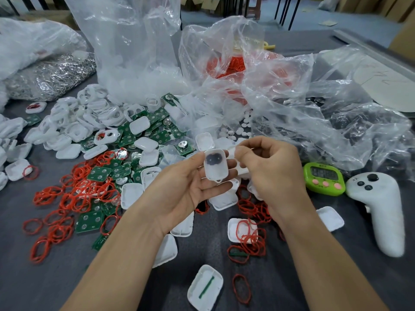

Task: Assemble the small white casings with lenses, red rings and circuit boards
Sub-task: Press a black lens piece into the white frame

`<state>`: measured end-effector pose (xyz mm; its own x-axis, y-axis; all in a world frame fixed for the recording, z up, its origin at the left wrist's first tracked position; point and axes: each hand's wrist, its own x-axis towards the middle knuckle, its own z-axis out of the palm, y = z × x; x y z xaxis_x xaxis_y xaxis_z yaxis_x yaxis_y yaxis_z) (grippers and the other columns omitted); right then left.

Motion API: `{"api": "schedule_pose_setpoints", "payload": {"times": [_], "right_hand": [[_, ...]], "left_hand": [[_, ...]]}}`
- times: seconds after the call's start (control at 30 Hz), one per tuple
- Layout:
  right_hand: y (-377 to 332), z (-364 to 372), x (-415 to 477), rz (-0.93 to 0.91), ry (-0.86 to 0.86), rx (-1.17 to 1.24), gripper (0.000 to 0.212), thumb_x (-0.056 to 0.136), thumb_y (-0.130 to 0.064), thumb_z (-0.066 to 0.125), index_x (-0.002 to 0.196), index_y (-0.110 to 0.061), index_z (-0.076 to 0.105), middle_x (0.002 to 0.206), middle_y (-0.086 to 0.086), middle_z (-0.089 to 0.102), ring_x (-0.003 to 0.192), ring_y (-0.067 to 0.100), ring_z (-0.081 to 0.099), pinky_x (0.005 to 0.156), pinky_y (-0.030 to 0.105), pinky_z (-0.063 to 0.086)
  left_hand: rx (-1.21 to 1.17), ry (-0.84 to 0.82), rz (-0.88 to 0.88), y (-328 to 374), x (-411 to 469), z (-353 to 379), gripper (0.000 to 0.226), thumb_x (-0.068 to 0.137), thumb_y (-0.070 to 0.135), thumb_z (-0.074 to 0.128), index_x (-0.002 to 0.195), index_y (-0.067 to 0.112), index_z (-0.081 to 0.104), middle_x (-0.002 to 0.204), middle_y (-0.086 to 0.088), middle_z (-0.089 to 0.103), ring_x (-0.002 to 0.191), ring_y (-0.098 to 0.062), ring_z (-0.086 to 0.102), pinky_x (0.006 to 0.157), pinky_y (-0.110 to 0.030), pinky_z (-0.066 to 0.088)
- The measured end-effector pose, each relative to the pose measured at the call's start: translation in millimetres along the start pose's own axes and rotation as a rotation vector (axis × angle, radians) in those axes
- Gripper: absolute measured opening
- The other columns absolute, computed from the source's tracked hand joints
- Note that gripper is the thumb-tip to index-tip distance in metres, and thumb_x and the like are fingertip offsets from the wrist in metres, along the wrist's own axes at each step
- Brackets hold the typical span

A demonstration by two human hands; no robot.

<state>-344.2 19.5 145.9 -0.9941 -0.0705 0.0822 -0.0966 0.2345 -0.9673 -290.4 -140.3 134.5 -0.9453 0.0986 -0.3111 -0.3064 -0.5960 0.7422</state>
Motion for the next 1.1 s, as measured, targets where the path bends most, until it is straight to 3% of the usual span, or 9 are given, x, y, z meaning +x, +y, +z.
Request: {"api": "schedule_pose_setpoints", "payload": {"times": [0.07,0.17,0.33,0.43,0.53,0.7,0.9,1.1], "right_hand": [[1,-3,2,0.011,-0.033,-0.015,0.01,0.077,-0.033,0.069,0.082,-0.037,0.076,0.065,-0.008,0.072,0.045,0.004,0.056,0.052,0.025,0.044],[2,-2,1,0.006,-0.086,-0.043,0.012,0.078,-0.029,0.068,0.082,-0.034,0.077,0.068,-0.008,0.074,0.055,0.006,0.065,0.057,0.032,0.053],[1,-2,-1,-0.103,-0.107,-0.096,0.015,0.084,-0.023,0.071,0.081,-0.036,0.078,0.067,-0.012,0.074,0.056,0.004,0.065,0.051,0.017,0.048],[1,1,-2,-0.132,-0.098,-0.179,0.011,0.084,-0.024,0.078,0.079,-0.033,0.079,0.064,-0.011,0.072,0.055,0.007,0.065,0.05,0.023,0.051],[1,4,-4,-0.13,-0.105,-0.206,0.006,0.083,-0.027,0.08,0.08,-0.032,0.079,0.064,-0.007,0.071,0.06,0.011,0.068,0.059,0.031,0.056],[-1,3,-6,-0.13,-0.112,-0.208,0.005,0.083,-0.028,0.081,0.08,-0.03,0.079,0.064,-0.006,0.073,0.062,0.012,0.07,0.061,0.033,0.056],[-1,8,-8,-0.148,-0.089,-0.226,0.01,0.083,-0.022,0.081,0.076,-0.03,0.079,0.062,-0.015,0.07,0.059,0.002,0.067,0.051,0.011,0.047],[-2,10,-10,-0.184,-0.076,-0.213,0.011,0.08,-0.028,0.082,0.071,-0.03,0.077,0.06,-0.017,0.069,0.057,0.0,0.066,0.049,0.008,0.044]], "left_hand": [[-0.002,0.002,0.01,1,-1,0,0.041,0.101,0.03,0.048,0.125,0.004,0.067,0.122,-0.02,0.073,0.106,-0.027,0.074,0.081,-0.035,0.062],[0.042,0.001,0.05,-1,-1,0,0.032,0.084,0.013,0.064,0.113,0.005,0.076,0.115,-0.02,0.075,0.105,-0.029,0.075,0.079,-0.033,0.062],[0.176,0.067,0.11,-7,1,0,0.033,0.093,-0.013,0.054,0.111,0.006,0.074,0.106,-0.017,0.078,0.103,-0.027,0.076,0.074,-0.029,0.062],[0.239,0.05,0.121,-9,1,1,0.037,0.094,-0.015,0.051,0.108,0.008,0.077,0.105,-0.016,0.078,0.102,-0.026,0.076,0.076,-0.028,0.061],[0.261,0.037,0.108,-10,2,1,0.04,0.093,-0.016,0.047,0.109,0.007,0.076,0.105,-0.016,0.077,0.101,-0.027,0.076,0.078,-0.03,0.062],[0.245,0.038,0.099,-10,3,0,0.039,0.094,-0.015,0.046,0.112,0.004,0.074,0.108,-0.017,0.076,0.101,-0.027,0.076,0.079,-0.033,0.062],[0.246,0.042,0.117,-12,5,0,0.034,0.095,-0.011,0.049,0.103,0.004,0.079,0.112,-0.02,0.075,0.099,-0.025,0.076,0.081,-0.036,0.062],[0.282,0.072,0.128,-14,6,-2,0.035,0.095,-0.012,0.048,0.11,0.001,0.076,0.113,-0.024,0.074,0.097,-0.026,0.076,0.078,-0.035,0.063]]}}
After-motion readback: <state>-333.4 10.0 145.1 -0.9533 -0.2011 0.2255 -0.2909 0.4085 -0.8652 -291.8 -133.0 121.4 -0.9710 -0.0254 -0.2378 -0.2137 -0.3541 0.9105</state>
